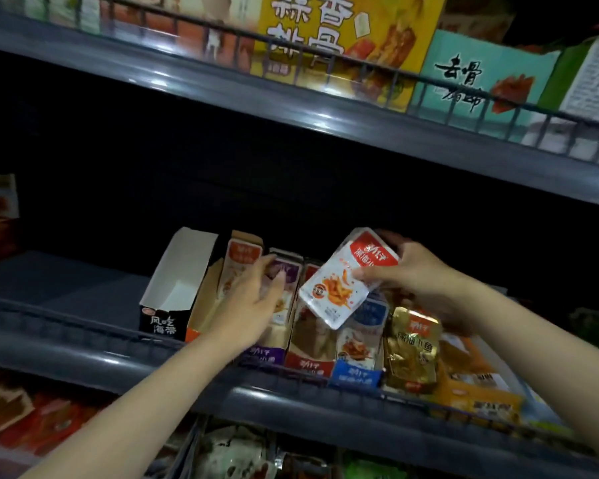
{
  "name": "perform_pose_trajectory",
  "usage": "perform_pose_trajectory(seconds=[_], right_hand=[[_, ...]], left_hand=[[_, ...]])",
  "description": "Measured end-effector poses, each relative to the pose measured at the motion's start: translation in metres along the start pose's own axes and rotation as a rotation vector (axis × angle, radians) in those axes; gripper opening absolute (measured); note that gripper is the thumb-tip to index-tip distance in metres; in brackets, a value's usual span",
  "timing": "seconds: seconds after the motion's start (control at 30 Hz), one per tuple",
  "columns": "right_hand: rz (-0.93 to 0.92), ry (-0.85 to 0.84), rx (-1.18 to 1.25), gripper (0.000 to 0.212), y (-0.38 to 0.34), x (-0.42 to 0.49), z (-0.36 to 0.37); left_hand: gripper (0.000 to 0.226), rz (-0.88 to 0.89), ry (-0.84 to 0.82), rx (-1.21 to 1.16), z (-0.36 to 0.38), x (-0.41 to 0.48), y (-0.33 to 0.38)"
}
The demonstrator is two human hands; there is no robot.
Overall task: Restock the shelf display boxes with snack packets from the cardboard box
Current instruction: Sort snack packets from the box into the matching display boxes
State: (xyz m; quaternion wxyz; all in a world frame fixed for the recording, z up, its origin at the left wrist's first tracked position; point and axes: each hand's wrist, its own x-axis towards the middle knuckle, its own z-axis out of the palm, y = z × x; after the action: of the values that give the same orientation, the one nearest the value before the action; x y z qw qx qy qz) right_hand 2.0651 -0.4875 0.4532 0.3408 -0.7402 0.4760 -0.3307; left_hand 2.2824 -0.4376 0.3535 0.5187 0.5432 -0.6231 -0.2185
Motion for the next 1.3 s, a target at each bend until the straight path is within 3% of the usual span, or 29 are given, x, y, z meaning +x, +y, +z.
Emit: perform_pose_trajectory(seconds=[0.1, 0.23, 0.47, 0.67, 1.07, 1.3], right_hand=[[-0.046, 0.024, -0.134, 0.056, 0.001, 0.027, 0.002], [-0.083, -0.072, -0.3, 0.062, 0.011, 0.057, 0.008], [-0.097, -0.142, -0.453, 0.072, 0.03, 0.089, 0.028], [-0.102, -0.229, -0.477, 0.068, 0.054, 0.099, 0.042], [-0.251, -0.18, -0.875, 0.089, 0.077, 0.101, 0.057], [-0.302, -0.125, -1.053, 0.09, 0.076, 0.084, 0.057]], left_hand=[[0.071, 0.059, 0.027, 0.405, 0.006, 0.014, -0.024], [0.082, 0.02, -0.123, 0.625, 0.02, 0.02, -0.038], [0.076, 0.029, -0.158, 0.597, 0.035, 0.017, -0.053], [0.065, 0.04, -0.163, 0.589, 0.037, 0.014, -0.054], [0.059, 0.032, -0.151, 0.633, 0.041, 0.015, -0.055], [0.054, 0.058, -0.086, 0.569, 0.037, 0.006, -0.052]])
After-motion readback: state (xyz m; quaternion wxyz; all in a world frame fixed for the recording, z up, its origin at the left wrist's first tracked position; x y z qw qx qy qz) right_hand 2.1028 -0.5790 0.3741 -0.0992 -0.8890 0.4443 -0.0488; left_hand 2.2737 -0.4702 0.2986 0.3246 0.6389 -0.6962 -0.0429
